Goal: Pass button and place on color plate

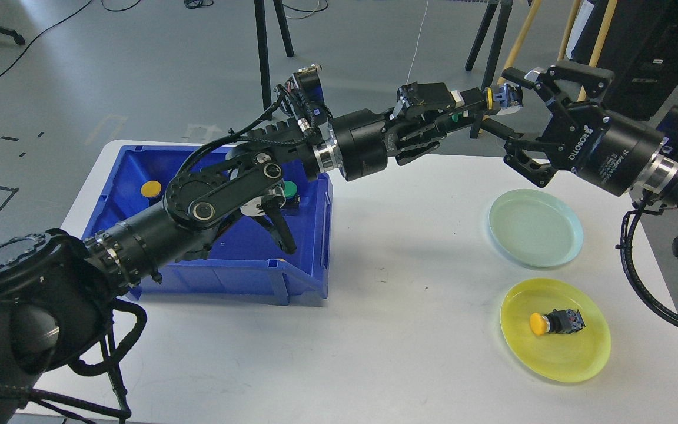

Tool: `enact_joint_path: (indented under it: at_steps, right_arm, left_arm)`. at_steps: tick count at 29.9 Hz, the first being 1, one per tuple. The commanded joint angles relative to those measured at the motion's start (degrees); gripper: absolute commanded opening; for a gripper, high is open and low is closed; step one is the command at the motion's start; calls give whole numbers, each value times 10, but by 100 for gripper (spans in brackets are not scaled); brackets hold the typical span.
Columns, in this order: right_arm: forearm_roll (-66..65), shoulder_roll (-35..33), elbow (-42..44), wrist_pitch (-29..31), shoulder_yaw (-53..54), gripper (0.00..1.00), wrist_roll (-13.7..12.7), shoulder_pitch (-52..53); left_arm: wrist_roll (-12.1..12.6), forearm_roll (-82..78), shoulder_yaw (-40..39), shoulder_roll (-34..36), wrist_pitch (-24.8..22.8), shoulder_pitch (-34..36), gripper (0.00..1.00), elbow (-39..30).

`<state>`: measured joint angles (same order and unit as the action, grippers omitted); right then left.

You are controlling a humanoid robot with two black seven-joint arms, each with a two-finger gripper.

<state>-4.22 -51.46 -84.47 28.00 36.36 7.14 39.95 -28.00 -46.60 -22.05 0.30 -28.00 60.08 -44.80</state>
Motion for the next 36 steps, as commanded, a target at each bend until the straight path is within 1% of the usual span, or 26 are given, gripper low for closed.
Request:
enact_joint_path:
  at_steps: [1, 4, 9, 10, 11, 12, 14, 15, 26, 29, 32, 36]
  right_arm:
    - [-3, 5, 5, 0, -4, 5, -1, 1]
    - [-3, 9, 5, 0, -4, 1, -2, 1]
    - [-4, 11, 6, 0, -5, 1, -5, 2]
    - [-4, 11, 6, 0, -5, 1, -5, 1]
    - [-4, 11, 6, 0, -5, 1, -8, 1]
    - [-4, 11, 6, 0, -5, 1, -12, 0]
    - [-3, 9, 5, 0, -5, 1, -14, -1]
    - [-3, 9, 5, 0, -5, 1, -16, -2]
    - [0, 4, 8, 0, 7, 1, -11, -29]
    - [5, 0, 38, -7, 14, 1, -6, -38]
    - [6, 8, 111, -60, 18, 1, 2, -43]
    - [-12, 39, 231, -145, 4, 1, 2, -57]
  left_arm:
    - [0, -2, 7, -1, 0, 1, 8, 0]
    - [0, -2, 12, 0, 0, 3, 9, -1]
    - [0, -2, 12, -1, 0, 4, 11, 0]
    - [0, -2, 12, -1, 0, 3, 14, 0]
    - [0, -1, 12, -1, 0, 4, 20, -1]
    - [0, 0, 10, -2, 0, 4, 36, 0]
    - [0, 0, 10, -3, 0, 4, 79, 0]
    - [0, 0, 9, -3, 0, 4, 94, 0]
    - [0, 1, 6, -3, 0, 5, 95, 8]
    - [0, 1, 6, -3, 0, 4, 95, 8]
    - [0, 1, 5, -2, 0, 4, 95, 8]
    - [0, 1, 5, -2, 0, 4, 95, 8]
